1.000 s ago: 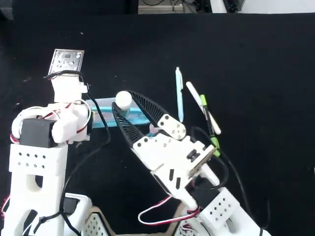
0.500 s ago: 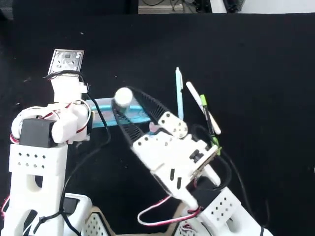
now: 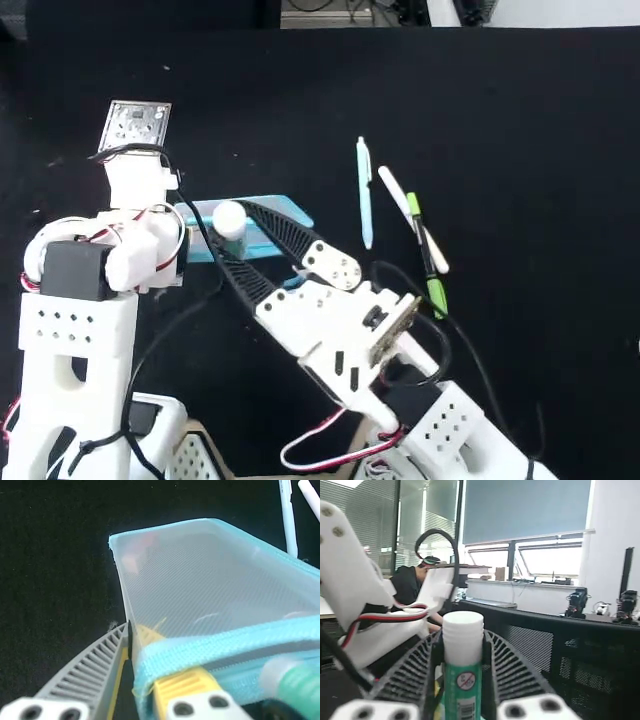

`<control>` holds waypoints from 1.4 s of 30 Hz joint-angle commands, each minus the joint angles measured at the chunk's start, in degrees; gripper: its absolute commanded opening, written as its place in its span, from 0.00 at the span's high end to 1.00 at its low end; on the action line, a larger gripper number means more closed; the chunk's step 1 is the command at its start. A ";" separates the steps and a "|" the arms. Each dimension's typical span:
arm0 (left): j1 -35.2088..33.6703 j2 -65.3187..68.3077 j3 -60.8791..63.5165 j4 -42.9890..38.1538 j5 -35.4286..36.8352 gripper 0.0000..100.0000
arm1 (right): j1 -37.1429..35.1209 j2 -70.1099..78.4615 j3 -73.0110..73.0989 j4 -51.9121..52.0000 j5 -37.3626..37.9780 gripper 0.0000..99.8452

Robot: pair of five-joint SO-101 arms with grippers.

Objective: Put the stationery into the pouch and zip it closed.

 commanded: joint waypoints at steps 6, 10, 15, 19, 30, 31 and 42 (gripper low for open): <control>0.22 0.44 0.04 -0.09 -0.09 0.97 | 8.97 -0.22 -0.31 0.18 0.26 0.99; 0.22 0.44 0.04 -0.09 -0.09 0.97 | 8.97 -0.13 -0.31 0.18 0.26 0.99; 0.22 0.44 0.04 -0.18 -0.09 0.97 | 8.97 0.92 -0.75 0.18 0.26 0.99; 0.22 0.44 0.04 -0.18 -0.09 0.97 | 8.88 9.01 -5.58 0.62 0.18 0.99; 0.22 0.44 0.04 -0.18 -0.09 0.97 | 3.87 10.77 -9.27 16.79 0.18 0.95; 0.22 0.44 0.04 -0.26 -0.09 0.97 | 3.43 9.36 -10.07 20.13 0.09 0.91; 0.22 0.44 0.04 -0.26 -0.09 0.97 | 3.43 -2.15 -14.02 30.95 -0.09 0.99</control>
